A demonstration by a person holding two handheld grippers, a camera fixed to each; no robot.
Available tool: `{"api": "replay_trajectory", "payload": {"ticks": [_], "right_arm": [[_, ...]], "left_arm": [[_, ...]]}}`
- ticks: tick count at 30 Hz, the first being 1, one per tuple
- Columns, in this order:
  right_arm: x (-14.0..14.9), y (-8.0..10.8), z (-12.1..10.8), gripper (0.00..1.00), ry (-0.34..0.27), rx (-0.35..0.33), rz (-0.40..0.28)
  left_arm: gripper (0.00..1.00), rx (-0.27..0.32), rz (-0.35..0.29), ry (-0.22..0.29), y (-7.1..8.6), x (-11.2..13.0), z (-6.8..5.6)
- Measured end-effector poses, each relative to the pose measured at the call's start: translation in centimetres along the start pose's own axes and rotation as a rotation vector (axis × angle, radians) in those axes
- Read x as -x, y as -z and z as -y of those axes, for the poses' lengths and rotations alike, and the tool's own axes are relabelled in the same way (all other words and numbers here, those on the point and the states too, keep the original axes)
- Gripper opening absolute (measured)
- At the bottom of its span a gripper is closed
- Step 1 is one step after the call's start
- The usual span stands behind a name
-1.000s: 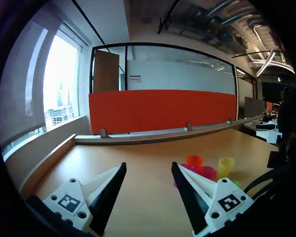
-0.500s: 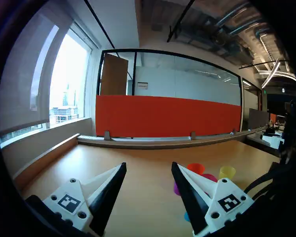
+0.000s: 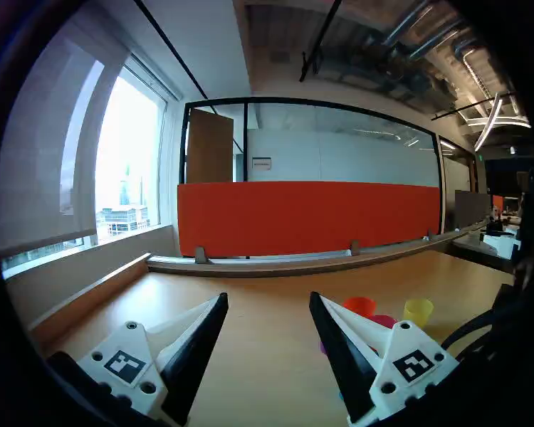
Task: Pour water
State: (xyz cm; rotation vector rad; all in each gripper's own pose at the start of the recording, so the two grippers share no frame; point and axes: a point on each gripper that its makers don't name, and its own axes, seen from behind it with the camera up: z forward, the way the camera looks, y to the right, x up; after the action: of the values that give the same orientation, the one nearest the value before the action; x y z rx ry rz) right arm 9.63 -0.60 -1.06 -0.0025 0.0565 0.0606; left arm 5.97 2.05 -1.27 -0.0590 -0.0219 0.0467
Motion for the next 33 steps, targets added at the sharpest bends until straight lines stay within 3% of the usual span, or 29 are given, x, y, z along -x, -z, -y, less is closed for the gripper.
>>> {"api": "replay_trajectory", "payload": {"ticks": [6,15,23,33], "right_arm": [[-0.6,0.6,-0.5,0.95,0.001,-0.003,-0.015],[-0.8,1.4,-1.2,0.95,0.03,0.003,-0.031],[-0.9,1.7,-1.9,0.95,-0.006,0.024,-0.033],[-1.1,1.6,-2.1,0.95,-0.002,0.04,-0.039]], "left_arm": [[0.84,-0.016,-0.023,0.007,0.1,0.3,0.0],[0.84,-0.057,-0.057,-0.04,0.5,1.4,0.3],[0.84,-0.043,-0.068,-0.022,0.2,3.0,-0.5],[0.84,-0.053,-0.066,-0.008,0.0,5.1,0.0]]}}
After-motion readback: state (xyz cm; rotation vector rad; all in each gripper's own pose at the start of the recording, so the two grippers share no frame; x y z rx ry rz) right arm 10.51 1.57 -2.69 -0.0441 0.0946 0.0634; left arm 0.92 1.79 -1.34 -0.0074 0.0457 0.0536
